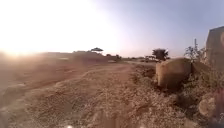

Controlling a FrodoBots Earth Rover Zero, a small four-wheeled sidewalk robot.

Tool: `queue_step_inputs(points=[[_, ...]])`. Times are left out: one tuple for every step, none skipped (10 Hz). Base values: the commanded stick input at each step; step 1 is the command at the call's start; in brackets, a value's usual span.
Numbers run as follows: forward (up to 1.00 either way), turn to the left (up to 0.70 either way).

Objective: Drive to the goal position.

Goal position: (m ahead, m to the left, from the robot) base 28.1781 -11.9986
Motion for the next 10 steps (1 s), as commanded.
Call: queue_step_inputs(points=[[0.70,0.00],[0.70,0.00],[0.70,0.00],[0.70,0.00],[0.70,0.00],[0.70,0.00],[0.70,0.00],[0.70,0.00],[0.70,0.00],[0.70,0.00]])
